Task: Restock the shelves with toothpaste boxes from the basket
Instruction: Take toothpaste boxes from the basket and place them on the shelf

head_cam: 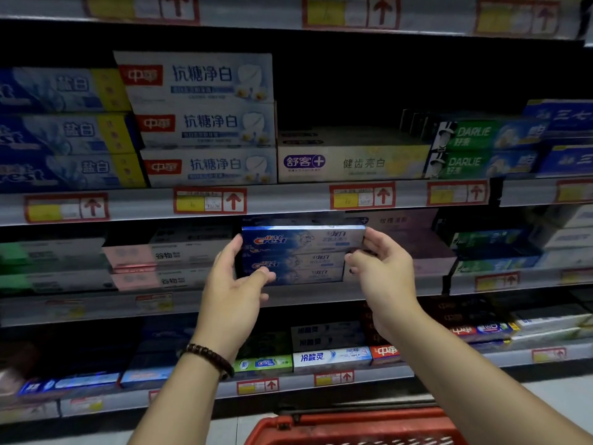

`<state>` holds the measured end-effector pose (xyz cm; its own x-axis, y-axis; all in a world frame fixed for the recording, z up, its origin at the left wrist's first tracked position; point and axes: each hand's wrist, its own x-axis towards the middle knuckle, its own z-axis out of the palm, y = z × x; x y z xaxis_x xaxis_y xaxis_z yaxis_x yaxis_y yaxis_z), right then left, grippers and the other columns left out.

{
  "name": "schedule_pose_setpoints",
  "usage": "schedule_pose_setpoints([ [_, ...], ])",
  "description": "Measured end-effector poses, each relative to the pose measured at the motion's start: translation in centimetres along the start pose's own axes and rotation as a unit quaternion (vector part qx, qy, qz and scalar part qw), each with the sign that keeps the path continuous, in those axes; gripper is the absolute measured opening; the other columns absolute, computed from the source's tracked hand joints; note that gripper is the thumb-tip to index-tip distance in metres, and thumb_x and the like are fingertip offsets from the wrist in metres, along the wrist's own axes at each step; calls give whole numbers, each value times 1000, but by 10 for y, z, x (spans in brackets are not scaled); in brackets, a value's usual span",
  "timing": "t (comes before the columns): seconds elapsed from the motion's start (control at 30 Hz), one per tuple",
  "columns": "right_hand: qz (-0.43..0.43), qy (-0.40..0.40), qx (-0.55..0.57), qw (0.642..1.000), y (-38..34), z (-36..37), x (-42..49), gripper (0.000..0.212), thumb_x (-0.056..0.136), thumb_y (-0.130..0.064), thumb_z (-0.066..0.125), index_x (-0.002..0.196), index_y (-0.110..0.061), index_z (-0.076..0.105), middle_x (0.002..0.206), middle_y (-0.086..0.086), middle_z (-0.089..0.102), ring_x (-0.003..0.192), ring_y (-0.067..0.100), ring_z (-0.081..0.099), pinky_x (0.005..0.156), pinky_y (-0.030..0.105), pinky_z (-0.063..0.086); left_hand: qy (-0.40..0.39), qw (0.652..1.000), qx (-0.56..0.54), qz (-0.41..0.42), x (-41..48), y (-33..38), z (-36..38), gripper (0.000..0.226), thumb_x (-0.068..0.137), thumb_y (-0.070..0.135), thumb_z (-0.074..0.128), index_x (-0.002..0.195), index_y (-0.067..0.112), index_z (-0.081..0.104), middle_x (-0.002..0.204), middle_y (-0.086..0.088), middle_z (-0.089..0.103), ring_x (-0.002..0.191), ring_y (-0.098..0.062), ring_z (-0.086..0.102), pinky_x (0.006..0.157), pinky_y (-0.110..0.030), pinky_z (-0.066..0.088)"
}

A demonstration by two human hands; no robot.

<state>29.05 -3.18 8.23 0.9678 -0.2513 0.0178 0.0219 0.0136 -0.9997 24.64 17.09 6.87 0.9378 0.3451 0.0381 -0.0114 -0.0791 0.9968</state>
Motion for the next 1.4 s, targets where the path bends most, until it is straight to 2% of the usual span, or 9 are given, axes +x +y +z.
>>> schedule_pose_setpoints([
  [0.13, -13, 1, -11, 1000, 3, 5, 11, 69, 93, 4, 72, 155, -17, 52, 141, -2, 65, 127, 17, 62, 110, 47, 54, -17, 1000, -2, -18, 3, -3, 1, 75, 100, 9, 66, 161, 37, 30, 102, 33, 70, 105, -11, 72, 94, -44, 60],
  [0.37, -38, -17, -48, 998, 6, 8, 17, 73, 95, 1, 72, 160, -18, 44, 134, -11, 56, 124, 9, 54, 86, 14, 44, -24, 999, -22, -7, 4, -3, 5, 84, 99, 10, 68, 163, 36, 20, 79, 60, 53, 111, -11, 69, 100, -44, 57],
  [0.5, -42, -14, -65, 997, 5, 10, 21, 73, 96, -3, 72, 161, -17, 42, 131, -15, 53, 127, 9, 54, 99, 26, 42, -16, 999, -28, -6, 14, -8, 3, 84, 99, 13, 69, 164, 36, 21, 85, 51, 60, 114, -12, 68, 97, -40, 58],
  [0.67, -32, -20, -75, 996, 7, 12, 24, 60, 97, -2, 70, 153, -15, 51, 100, -31, 52, 86, -13, 57, 80, 13, 43, -10, 1000, -16, -6, 20, -13, 4, 84, 98, 15, 70, 164, 33, 21, 94, 39, 59, 118, -13, 66, 104, -44, 54],
  [0.8, -41, -35, -70, 996, 9, 14, 26, 59, 98, -3, 71, 151, -21, 52, 101, -34, 51, 99, -11, 60, 87, 14, 43, -13, 1000, 5, 11, 25, -19, 5, 86, 96, 19, 74, 164, 31, 22, 136, 24, 44, 131, -7, 51, 113, -45, 48],
  [0.97, -23, -40, -68, 997, 12, 16, 28, 39, 97, -2, 70, 93, -39, 58, 88, -34, 64, 90, -13, 64, 70, 9, 46, -21, 1000, 5, 12, 30, -23, 5, 89, 95, 21, 75, 165, 31, 20, 151, 15, 33, 135, -8, 45, 114, -46, 47],
  [1.13, -51, -37, -58, 996, 12, 17, 25, 55, 100, -4, 68, 150, -22, 52, 110, -30, 58, 79, -21, 55, 79, 6, 42, -29, 1000, -5, 7, 32, -24, 4, 94, 93, 23, 77, 165, 36, 17, 163, 13, 31, 138, -10, 47, 113, -49, 47],
  [1.23, -56, -33, -69, 996, 10, 17, 23, 49, 98, -2, 69, 140, -25, 58, 105, -31, 58, 88, -17, 60, 94, 18, 51, -30, 1000, -1, 4, 32, -23, 4, 94, 94, 23, 77, 165, 35, 16, 162, 10, 33, 134, -10, 51, 112, -47, 48],
  [1.4, -57, -34, -76, 995, 11, 16, 18, 47, 99, 2, 67, 135, -25, 56, 96, -32, 52, 74, -32, 54, 63, -2, 44, -34, 999, 15, 0, 31, -20, 3, 93, 95, 27, 75, 165, 34, 16, 154, 17, 31, 128, -11, 53, 110, -48, 50],
])
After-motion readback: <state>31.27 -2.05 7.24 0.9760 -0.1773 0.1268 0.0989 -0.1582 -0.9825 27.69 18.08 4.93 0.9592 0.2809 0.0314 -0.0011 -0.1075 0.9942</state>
